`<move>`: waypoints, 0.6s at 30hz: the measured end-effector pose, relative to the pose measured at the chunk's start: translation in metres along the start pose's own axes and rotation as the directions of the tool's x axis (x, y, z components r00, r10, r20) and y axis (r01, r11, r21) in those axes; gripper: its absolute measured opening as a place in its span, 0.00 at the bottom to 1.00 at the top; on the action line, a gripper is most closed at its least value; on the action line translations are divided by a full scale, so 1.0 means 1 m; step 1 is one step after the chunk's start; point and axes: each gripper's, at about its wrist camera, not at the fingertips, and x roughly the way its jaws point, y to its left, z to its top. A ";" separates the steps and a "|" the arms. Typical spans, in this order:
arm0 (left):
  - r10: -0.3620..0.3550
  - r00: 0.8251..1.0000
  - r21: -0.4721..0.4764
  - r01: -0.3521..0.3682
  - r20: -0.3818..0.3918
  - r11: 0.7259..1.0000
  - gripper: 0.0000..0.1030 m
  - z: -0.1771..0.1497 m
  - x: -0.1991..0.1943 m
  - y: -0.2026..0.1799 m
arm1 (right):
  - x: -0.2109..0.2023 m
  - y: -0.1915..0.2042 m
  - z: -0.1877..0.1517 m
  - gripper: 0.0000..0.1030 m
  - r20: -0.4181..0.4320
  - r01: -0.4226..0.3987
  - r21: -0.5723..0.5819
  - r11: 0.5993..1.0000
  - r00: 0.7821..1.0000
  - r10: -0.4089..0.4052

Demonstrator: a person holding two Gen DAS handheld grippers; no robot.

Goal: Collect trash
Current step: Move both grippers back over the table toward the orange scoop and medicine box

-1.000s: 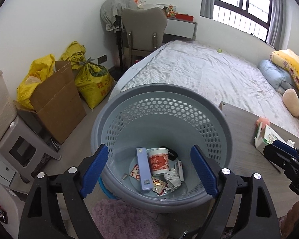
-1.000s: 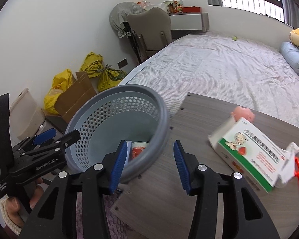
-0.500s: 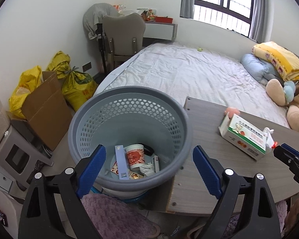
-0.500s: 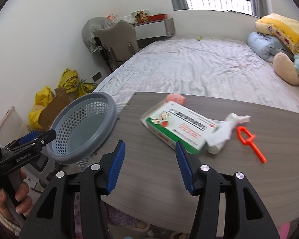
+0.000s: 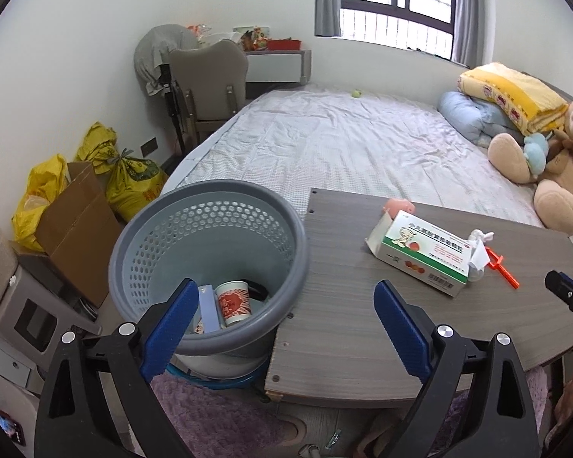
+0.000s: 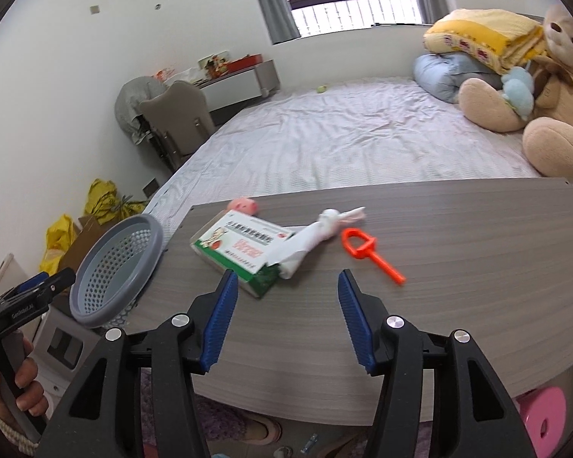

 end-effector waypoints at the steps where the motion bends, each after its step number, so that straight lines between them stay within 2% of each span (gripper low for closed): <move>1: -0.009 1.000 0.005 0.009 -0.005 1.000 0.89 0.000 0.002 -0.005 | 0.000 -0.005 0.001 0.51 0.002 0.011 0.006 1.000 1.000 -0.011; 8: -0.053 0.998 0.054 0.056 -0.044 0.997 0.89 0.002 0.023 -0.039 | 0.016 -0.029 -0.001 0.51 -0.041 0.048 0.037 0.998 0.998 -0.046; 18: -0.081 0.993 0.074 0.088 -0.088 0.993 0.89 0.009 0.054 -0.079 | 0.068 -0.055 0.011 0.51 -0.110 0.093 0.021 0.995 0.990 -0.090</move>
